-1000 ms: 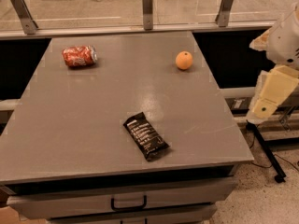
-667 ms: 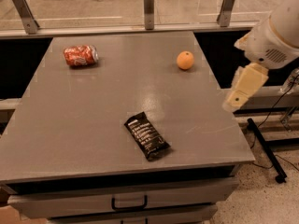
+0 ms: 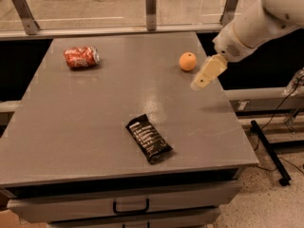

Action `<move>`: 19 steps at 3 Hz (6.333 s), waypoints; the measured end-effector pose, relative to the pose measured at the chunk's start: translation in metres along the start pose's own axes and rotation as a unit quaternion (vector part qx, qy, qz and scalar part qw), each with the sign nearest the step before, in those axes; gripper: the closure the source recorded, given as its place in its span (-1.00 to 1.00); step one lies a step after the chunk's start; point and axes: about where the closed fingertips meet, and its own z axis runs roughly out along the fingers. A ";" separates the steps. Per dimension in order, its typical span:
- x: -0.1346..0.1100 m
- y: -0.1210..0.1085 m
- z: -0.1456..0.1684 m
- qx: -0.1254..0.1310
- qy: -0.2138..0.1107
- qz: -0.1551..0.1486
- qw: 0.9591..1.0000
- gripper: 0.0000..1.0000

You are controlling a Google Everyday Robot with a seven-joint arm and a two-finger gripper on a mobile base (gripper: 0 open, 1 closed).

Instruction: Move orange near rxbar chocolate

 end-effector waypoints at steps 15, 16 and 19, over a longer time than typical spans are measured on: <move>-0.058 0.132 0.049 -0.321 -0.145 -0.045 0.935 0.63; -0.042 0.147 0.046 -0.342 -0.129 -0.038 0.930 0.19; -0.040 0.185 0.041 -0.379 -0.128 -0.030 0.916 -1.00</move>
Offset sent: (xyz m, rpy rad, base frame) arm 0.1098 0.0245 -0.0698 0.2513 0.0961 -0.0646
